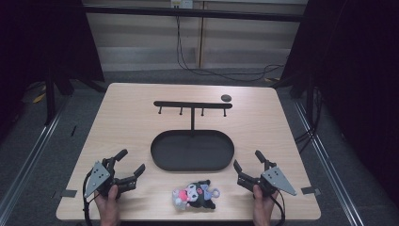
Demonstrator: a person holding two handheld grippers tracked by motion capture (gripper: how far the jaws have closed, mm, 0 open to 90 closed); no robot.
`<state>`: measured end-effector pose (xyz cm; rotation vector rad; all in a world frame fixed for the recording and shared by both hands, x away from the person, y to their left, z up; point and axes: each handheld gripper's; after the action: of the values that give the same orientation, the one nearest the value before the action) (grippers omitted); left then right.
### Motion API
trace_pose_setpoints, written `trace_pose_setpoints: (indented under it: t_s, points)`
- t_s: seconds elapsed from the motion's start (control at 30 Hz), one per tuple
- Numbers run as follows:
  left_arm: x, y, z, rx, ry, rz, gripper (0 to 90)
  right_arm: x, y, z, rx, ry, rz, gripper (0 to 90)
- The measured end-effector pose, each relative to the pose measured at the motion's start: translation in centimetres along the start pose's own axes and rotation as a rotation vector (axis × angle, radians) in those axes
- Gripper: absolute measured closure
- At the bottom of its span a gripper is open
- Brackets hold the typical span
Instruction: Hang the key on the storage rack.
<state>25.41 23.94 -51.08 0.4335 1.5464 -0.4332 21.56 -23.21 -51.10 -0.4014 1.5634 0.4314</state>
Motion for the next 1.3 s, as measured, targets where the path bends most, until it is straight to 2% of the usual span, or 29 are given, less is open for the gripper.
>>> trace_pose_setpoints:
  t_s: [0.13,0.17,0.2,0.33,0.47,0.6,0.67,0.73,0.77,0.8,0.87,0.9,0.93,1.1,1.17,1.3]
  points:
    - [0.0,0.0,0.0,0.002,0.0,-0.002,15.2,0.0,0.1,0.0,0.019,-0.003,0.003,12.2]
    - [0.0,0.0,0.0,0.001,-0.001,-0.004,15.2,0.0,0.1,0.0,0.031,-0.005,0.0,12.2]
    - [0.0,0.0,0.0,0.002,0.0,-0.002,15.2,0.0,0.3,-0.1,0.064,-0.012,-0.003,12.3]
    - [0.0,0.1,0.0,-0.003,0.001,0.009,15.2,0.0,0.1,0.0,0.053,-0.011,0.008,12.2]
    - [0.0,0.1,0.0,-0.007,0.002,0.009,15.2,-0.2,0.0,0.3,0.062,0.033,0.031,12.2]
    - [0.0,0.0,0.0,-0.007,0.002,0.0,15.3,-0.2,-0.1,0.3,0.025,0.045,0.051,12.2]
    - [0.0,-0.1,0.0,-0.015,0.003,0.0,15.3,-0.3,-0.1,0.4,0.007,0.078,0.074,12.3]
    - [0.0,-0.1,0.0,-0.017,0.003,-0.001,15.3,-0.6,0.2,0.4,0.003,0.117,0.051,12.6]
    - [0.0,0.0,0.0,-0.021,0.002,0.005,15.3,-1.0,0.5,0.4,-0.015,0.136,0.047,13.0]
    - [0.0,-0.1,0.0,-0.018,0.002,0.0,15.3,-1.0,0.5,0.4,-0.015,0.136,0.047,13.0]
    - [0.0,-0.1,0.0,-0.019,0.003,0.002,15.3,-1.5,0.7,0.5,-0.049,0.148,0.062,13.9]
    - [0.0,0.0,0.0,-0.02,0.003,0.006,15.3,-2.2,1.0,0.8,-0.057,0.192,0.027,16.2]
    - [0.0,-0.1,0.0,-0.018,0.003,0.0,15.3,-2.2,1.0,0.8,-0.057,0.192,0.027,16.2]
    - [0.0,-0.1,0.0,-0.017,0.003,0.0,15.3,-3.2,1.8,1.6,-0.111,0.262,-0.003,20.4]
    - [0.0,-0.1,0.0,-0.014,0.004,0.001,15.3,-3.5,2.2,2.1,-0.13,0.293,-0.014,27.2]
    - [0.0,0.0,0.0,-0.014,0.003,0.006,15.3,-3.9,2.4,2.5,-0.164,0.331,0.014,33.0]
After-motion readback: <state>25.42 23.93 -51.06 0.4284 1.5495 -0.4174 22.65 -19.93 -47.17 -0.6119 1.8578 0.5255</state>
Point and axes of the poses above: each handheld gripper's, and its own axes: z roughly forward along the jaws, x roughly out of its underside, y roughly to its left, and after that the axes turned 11 degrees about -x, right-handed
